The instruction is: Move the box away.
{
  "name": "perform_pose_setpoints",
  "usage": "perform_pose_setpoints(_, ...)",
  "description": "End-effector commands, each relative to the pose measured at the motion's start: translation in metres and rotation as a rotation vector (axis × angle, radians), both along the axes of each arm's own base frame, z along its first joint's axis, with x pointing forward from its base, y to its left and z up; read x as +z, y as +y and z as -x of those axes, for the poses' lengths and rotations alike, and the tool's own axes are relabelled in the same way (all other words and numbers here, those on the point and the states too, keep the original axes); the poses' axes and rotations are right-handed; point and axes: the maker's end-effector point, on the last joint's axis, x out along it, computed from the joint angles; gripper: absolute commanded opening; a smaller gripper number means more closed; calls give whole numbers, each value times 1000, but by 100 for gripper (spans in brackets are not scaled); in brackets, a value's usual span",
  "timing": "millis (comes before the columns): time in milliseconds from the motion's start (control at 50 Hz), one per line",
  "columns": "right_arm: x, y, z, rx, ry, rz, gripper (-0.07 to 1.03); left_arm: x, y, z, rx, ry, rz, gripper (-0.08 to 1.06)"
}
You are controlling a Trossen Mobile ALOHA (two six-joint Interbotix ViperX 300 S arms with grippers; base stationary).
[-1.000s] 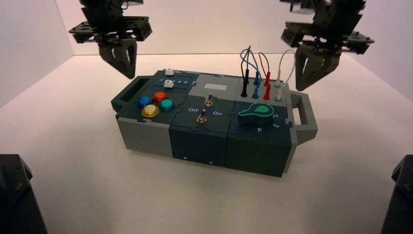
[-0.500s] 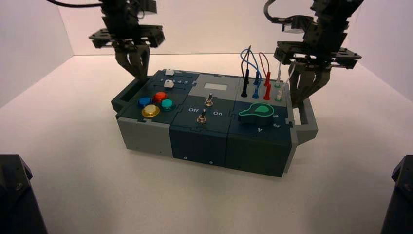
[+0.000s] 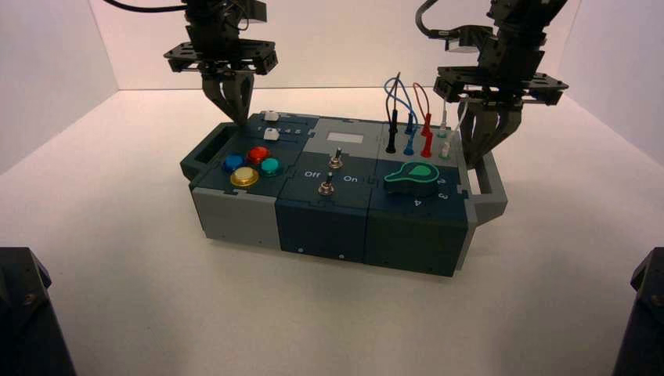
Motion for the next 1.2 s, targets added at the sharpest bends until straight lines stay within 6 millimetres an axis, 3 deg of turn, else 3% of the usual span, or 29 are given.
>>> perform_pose_setpoints(20, -3, -3, -13, -4, -35, 5, -2, 11, 0, 0, -26, -2, -15, -3)
perform_pose_setpoints(140, -1, -8, -15, -12, -43, 6, -2, 26, 7, 7, -36, -15, -29, -3)
perform_pose_setpoints(280, 0, -9, -16, -6, -48, 11, -2, 26, 11, 14, -35, -1, -39, -3)
perform_pose_setpoints(560, -1, -10, -15, -5, -42, 14, -2, -6, 13, 16, -34, 52, -65, -3)
perform_pose_setpoints(720, -4, -10, -22, 2, -67, 18, -2, -17, 11, 6, -19, 23, -57, -3)
perform_pose_setpoints(1060, 1, -8, -59, 49, -200, 36, -2, -18, 4, -12, 0, -17, -39, -3)
perform_pose_setpoints(1200, 1, -3, -87, 67, -257, 40, -2, -14, 3, -25, 16, -58, -23, -3)
